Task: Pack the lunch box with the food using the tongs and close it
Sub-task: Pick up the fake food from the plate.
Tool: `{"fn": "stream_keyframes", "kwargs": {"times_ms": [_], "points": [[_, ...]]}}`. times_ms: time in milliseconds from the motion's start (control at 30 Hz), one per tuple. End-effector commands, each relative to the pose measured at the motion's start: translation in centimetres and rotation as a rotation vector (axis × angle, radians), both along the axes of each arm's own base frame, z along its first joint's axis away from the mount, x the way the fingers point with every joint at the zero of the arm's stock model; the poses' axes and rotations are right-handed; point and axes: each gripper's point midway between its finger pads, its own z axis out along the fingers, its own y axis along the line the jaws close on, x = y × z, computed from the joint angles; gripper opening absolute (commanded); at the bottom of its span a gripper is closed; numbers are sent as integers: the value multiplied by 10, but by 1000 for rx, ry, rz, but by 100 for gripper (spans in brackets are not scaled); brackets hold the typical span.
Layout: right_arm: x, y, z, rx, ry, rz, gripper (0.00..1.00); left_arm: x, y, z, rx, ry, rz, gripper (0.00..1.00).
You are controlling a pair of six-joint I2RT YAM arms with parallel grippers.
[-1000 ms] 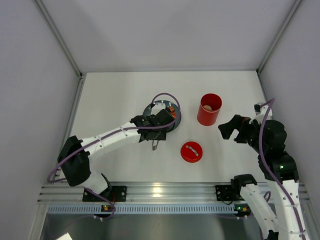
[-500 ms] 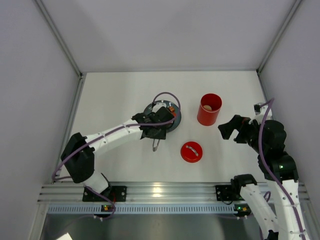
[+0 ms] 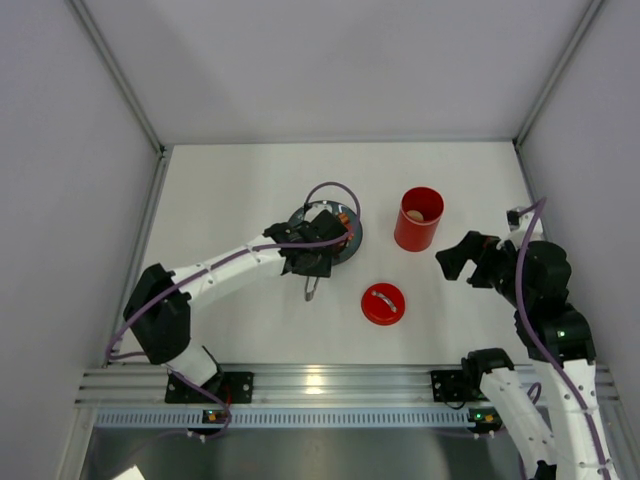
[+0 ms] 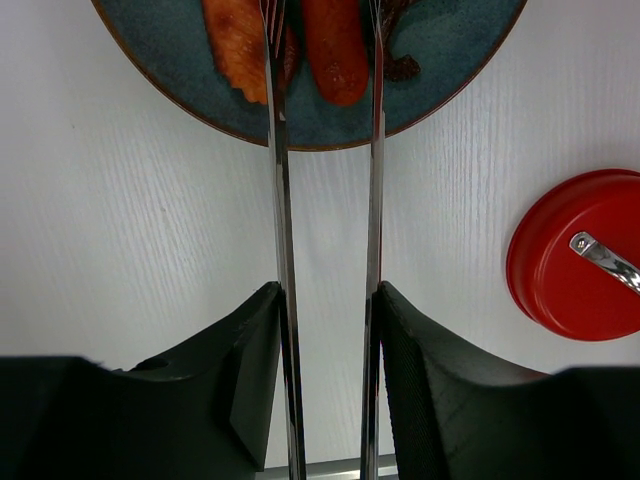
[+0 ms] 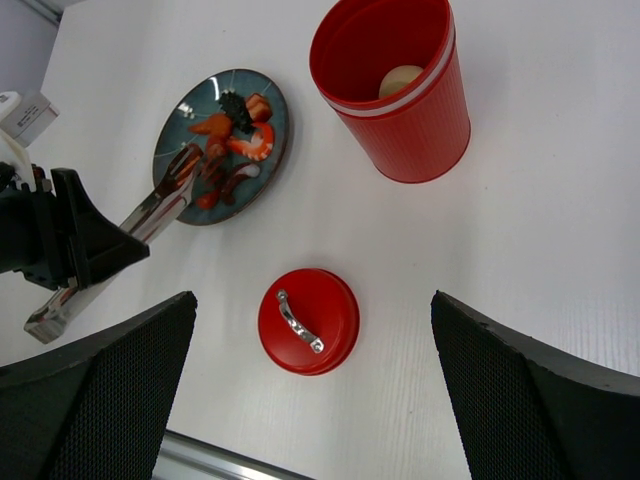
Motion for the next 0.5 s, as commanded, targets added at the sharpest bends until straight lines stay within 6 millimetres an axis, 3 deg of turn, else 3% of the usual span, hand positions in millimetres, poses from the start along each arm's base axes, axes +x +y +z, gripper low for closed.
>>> {"fn": "stream_keyframes", "kwargs": {"times_ms": [0, 467], "points": [[4, -2, 10, 5, -45, -11, 99, 3, 5, 23, -23, -46, 5, 47], [5, -1, 14, 8, -49, -7, 100, 2, 1, 10, -21, -9, -18, 43]]}}
